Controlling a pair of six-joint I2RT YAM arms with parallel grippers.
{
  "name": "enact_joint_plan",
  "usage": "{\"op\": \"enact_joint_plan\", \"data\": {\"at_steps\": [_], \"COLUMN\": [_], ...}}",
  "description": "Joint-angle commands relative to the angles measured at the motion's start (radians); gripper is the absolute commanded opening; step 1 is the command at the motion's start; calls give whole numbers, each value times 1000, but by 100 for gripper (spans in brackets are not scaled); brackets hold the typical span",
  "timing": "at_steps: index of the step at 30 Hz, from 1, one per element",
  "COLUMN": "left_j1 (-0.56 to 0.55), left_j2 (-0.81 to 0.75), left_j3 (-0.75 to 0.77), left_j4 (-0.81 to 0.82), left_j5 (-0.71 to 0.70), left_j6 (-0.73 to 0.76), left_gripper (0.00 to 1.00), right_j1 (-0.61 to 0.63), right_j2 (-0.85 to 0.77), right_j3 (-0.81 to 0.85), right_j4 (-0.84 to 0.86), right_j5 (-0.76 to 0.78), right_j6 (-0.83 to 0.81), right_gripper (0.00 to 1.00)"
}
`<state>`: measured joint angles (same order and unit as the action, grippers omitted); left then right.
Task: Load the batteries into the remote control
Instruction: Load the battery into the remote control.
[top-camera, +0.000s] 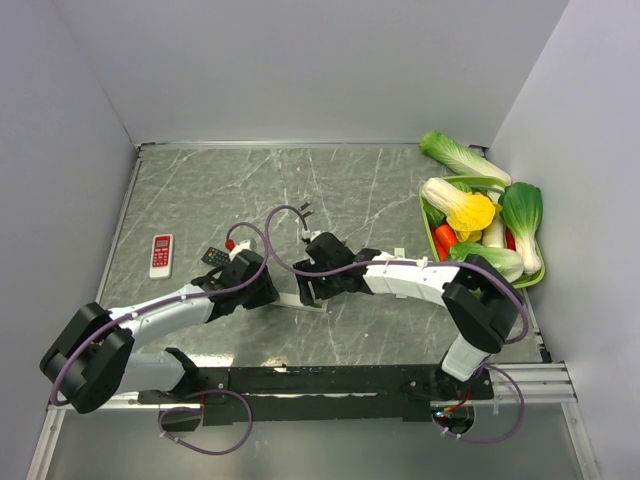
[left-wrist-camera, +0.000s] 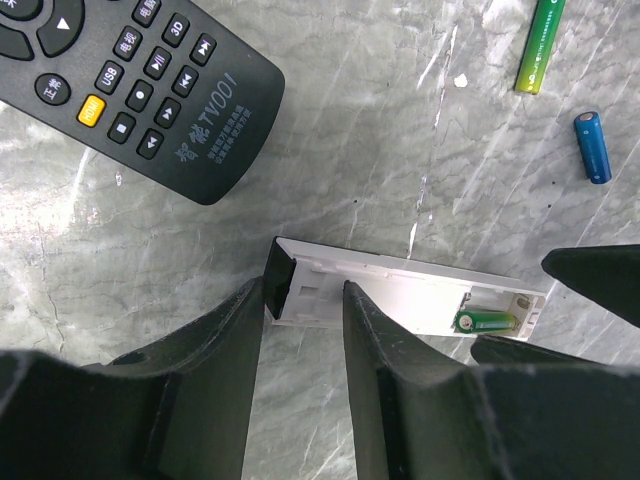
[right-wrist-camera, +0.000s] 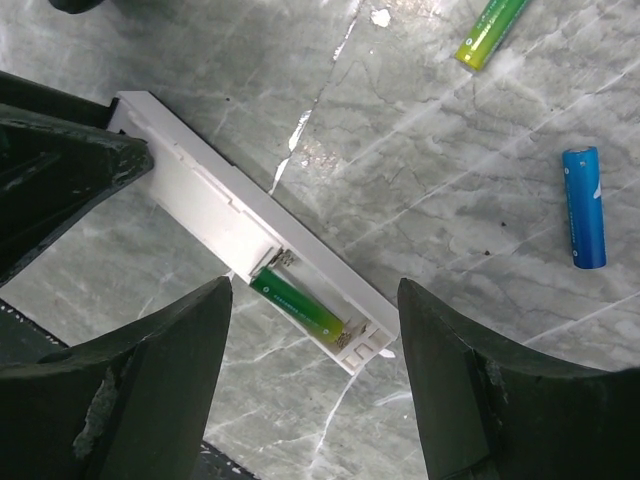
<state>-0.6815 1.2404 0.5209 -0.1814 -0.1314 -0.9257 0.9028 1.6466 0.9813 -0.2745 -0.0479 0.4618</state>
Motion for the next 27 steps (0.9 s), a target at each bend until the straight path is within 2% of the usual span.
{"op": "enact_joint_plan", "data": {"at_steps": [1,20,27], "left_j1": [-7,-7,-7], "left_j2": [-4,-1,2], "left_j3": [-30,-29,-28], "left_j4": [-50,-50,-49], "left_j5": [-13,-8,-7], "left_j6": [16,19,22], "left_gripper": [42,42,42], "right_j1": [-8,-5,-5], "right_j2": [33,55,-22], "right_j3": [8,-12,36], "right_j4": [3,-12,-6], "right_j5": [14,-43,-81], "right_j6": [28,12,-109], "right_gripper": [74,73,77]}}
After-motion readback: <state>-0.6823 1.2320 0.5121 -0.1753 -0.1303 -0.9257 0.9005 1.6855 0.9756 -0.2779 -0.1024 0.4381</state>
